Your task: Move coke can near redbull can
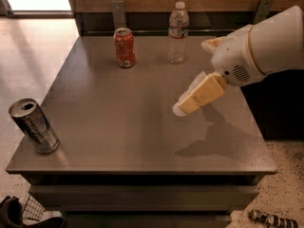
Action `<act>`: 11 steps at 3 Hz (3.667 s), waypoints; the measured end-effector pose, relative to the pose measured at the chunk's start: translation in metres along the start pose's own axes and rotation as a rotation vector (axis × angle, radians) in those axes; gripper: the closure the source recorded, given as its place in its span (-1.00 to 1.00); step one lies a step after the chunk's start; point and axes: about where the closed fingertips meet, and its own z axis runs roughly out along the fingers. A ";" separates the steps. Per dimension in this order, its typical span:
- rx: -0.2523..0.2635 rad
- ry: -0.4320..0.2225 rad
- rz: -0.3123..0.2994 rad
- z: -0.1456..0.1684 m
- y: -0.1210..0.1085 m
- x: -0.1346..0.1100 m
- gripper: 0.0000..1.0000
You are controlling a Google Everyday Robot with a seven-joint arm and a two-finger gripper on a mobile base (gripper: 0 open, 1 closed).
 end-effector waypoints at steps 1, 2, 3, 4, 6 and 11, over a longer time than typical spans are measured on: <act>0.021 -0.175 0.060 0.029 0.009 -0.027 -1.00; 0.074 -0.301 0.094 0.054 0.004 -0.052 -1.00; 0.151 -0.369 0.125 0.070 -0.026 -0.065 -1.00; 0.189 -0.361 0.155 0.091 -0.061 -0.060 -1.00; 0.176 -0.346 0.190 0.118 -0.093 -0.051 -1.00; -0.011 -0.648 0.205 0.236 -0.168 -0.086 -1.00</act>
Offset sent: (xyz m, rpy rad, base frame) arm 0.0739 0.0884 0.0129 0.4685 -0.2617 -0.1715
